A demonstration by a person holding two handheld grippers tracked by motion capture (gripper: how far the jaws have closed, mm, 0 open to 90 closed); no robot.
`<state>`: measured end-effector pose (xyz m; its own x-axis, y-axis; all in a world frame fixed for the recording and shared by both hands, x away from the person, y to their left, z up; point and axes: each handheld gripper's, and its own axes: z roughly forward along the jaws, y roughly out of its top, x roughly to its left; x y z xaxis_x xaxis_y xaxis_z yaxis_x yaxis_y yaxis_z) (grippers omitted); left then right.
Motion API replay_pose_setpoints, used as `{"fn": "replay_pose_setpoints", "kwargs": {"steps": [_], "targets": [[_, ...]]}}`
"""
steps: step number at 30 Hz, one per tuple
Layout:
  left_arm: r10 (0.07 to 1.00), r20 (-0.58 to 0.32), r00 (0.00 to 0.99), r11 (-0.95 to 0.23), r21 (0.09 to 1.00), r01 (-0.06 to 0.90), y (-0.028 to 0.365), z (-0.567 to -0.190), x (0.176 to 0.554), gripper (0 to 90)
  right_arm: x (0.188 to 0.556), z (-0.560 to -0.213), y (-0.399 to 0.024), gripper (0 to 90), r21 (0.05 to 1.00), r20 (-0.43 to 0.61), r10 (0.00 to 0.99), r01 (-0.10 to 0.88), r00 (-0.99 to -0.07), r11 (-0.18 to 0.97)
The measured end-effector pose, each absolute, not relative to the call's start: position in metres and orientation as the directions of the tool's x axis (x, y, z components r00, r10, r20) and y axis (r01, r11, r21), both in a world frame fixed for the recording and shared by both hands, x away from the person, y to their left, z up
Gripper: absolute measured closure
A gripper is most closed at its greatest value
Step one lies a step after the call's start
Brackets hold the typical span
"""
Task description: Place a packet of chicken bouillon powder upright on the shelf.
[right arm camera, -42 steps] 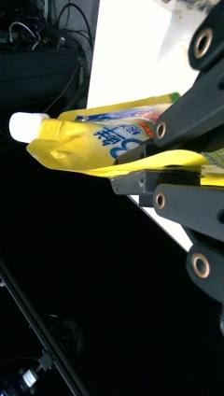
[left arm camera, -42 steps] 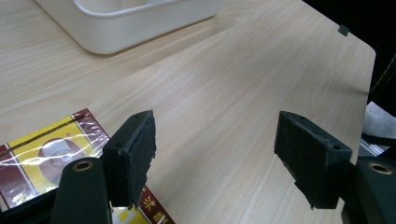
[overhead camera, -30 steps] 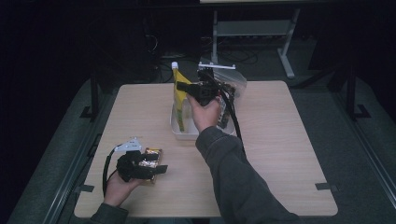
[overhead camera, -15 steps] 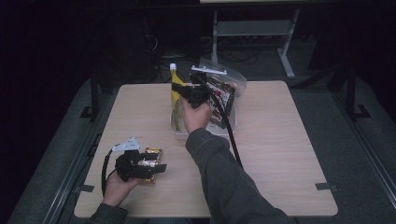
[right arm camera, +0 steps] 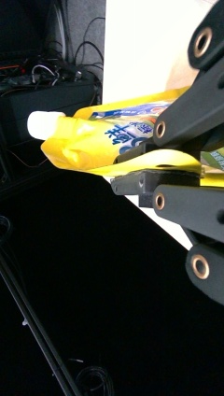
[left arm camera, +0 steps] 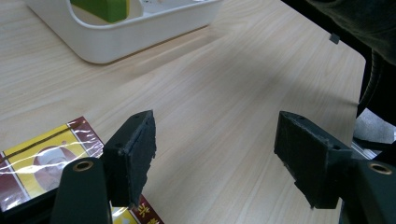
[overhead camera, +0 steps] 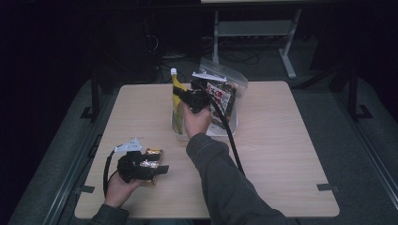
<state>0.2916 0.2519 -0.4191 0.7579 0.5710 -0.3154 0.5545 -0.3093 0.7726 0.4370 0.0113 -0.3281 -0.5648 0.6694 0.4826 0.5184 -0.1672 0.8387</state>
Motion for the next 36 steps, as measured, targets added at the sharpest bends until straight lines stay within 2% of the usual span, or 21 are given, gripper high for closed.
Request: {"fn": "replay_pose_setpoints", "kwargs": {"steps": [18, 25, 36], "targets": [[0.562, -0.326, 0.76, -0.294, 0.78, 0.552, 0.253, -0.417, 0.291, 28.8, 0.438, -0.329, 0.019, 88.5, 0.89, 0.389, 0.719, 0.436, -0.576, -0.132], [0.56, -0.328, 0.761, -0.291, 0.782, 0.551, 0.253, -0.417, 0.291, 28.8, 0.435, -0.328, 0.02, 88.7, 0.9, 0.381, 0.726, 0.411, -0.573, -0.147], [0.555, -0.336, 0.761, -0.284, 0.783, 0.553, 0.254, -0.416, 0.291, 28.8, 0.429, -0.326, 0.022, 88.7, 0.925, 0.368, 0.722, 0.31, -0.587, -0.22]]}}
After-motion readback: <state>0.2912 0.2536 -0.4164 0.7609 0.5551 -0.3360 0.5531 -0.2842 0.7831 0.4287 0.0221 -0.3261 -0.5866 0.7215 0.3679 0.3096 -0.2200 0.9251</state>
